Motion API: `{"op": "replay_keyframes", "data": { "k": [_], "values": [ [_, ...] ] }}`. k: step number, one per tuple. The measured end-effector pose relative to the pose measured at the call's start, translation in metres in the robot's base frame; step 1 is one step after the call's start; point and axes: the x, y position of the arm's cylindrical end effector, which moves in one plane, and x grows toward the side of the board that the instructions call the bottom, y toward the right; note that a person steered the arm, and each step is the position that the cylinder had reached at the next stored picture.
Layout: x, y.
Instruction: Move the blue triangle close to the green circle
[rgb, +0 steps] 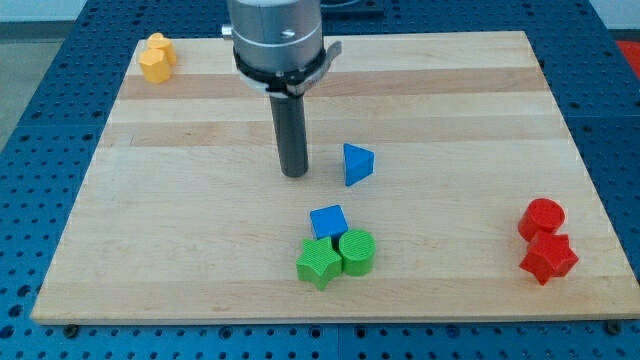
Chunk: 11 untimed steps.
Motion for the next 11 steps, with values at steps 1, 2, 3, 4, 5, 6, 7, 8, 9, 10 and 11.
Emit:
{"op": "replay_keyframes", "data": {
  "k": [1, 2, 3, 4, 5, 6, 7, 8, 9, 10, 11],
  "values": [
    [-0.025, 0.017],
    [-0.03, 0.045],
    [-0.005, 0.053],
    [0.038, 0.053],
    [0.051, 0.053],
    [0.017, 0.053],
    [0.004, 0.062],
    [0.02, 0.071],
    [0.057, 0.068],
    [0.063, 0.068],
    [0.056, 0.084]
  ]
}}
